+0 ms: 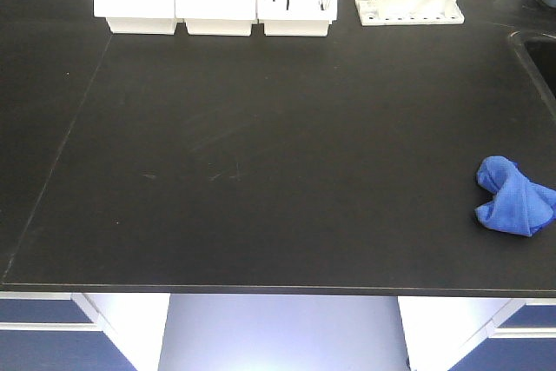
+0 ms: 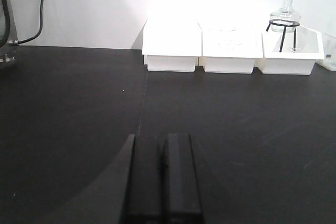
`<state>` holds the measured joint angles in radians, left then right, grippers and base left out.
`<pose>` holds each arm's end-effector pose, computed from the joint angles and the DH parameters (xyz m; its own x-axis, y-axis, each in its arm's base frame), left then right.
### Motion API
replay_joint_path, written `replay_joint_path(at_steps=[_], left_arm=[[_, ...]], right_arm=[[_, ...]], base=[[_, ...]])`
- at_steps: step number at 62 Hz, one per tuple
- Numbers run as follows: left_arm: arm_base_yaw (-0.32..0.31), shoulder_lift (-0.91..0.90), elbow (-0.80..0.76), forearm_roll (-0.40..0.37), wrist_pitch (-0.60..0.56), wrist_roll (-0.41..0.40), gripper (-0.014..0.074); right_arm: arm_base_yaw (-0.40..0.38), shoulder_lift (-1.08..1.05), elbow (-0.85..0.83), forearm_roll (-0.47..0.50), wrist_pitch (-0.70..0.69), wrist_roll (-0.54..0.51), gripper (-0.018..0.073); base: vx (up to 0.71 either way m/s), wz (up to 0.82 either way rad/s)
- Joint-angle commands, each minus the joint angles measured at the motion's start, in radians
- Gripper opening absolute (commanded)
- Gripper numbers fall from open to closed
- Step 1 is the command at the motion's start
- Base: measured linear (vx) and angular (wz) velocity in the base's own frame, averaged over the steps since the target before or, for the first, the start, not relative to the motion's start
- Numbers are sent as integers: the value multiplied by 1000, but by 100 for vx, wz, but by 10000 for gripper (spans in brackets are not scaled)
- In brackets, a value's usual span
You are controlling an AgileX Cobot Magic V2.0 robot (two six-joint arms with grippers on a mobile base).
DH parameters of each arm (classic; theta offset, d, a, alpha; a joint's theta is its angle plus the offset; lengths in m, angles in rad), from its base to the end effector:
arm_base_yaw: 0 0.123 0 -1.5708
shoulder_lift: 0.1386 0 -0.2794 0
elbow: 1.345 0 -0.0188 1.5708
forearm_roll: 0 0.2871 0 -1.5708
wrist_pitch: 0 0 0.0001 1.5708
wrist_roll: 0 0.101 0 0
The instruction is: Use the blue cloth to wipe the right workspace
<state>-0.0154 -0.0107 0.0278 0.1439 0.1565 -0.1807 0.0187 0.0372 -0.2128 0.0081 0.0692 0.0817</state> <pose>0.1086 0.0006 0.1888 -0.0844 -0.0372 -0.9957 -0.0101 0.9993 -0.0365 0.0964 0.0019 0.2839 0.1899 0.0932 -0.9774 -0.0364 0.9955 0.0879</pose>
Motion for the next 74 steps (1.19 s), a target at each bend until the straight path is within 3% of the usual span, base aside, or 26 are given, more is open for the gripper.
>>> replay_joint_path(at_steps=[1, 8, 14, 24, 29, 39, 62, 74], left_arm=[[4, -16, 31, 1, -80, -8, -6], [4, -16, 31, 1, -80, -8, -6], [4, -16, 31, 1, -80, -8, -6], [4, -16, 31, 1, -80, -8, -6], [4, -16, 31, 1, -80, -8, -6], [4, -16, 31, 1, -80, -8, -6], [4, -16, 31, 1, -80, -8, -6], [4, -16, 31, 1, -80, -8, -6]], right_arm=[[-30, 105, -179, -128, 107, 2, 0], [-69, 272, -318, -324, 208, 85, 0], [-99, 426, -362, -492, 241, 225, 3], [-113, 664, -362, -631, 217, 456, 3], [-112, 772, -362, -644, 190, 498, 8], [-112, 963, -362, -639, 131, 466, 64], [-112, 1270, -362, -635, 61, 473, 461], [-112, 1411, -362, -633, -38, 477, 512]], base=[[0, 0], [0, 0], [0, 0], [0, 0], [0, 0], [0, 0], [0, 0], [0, 0]])
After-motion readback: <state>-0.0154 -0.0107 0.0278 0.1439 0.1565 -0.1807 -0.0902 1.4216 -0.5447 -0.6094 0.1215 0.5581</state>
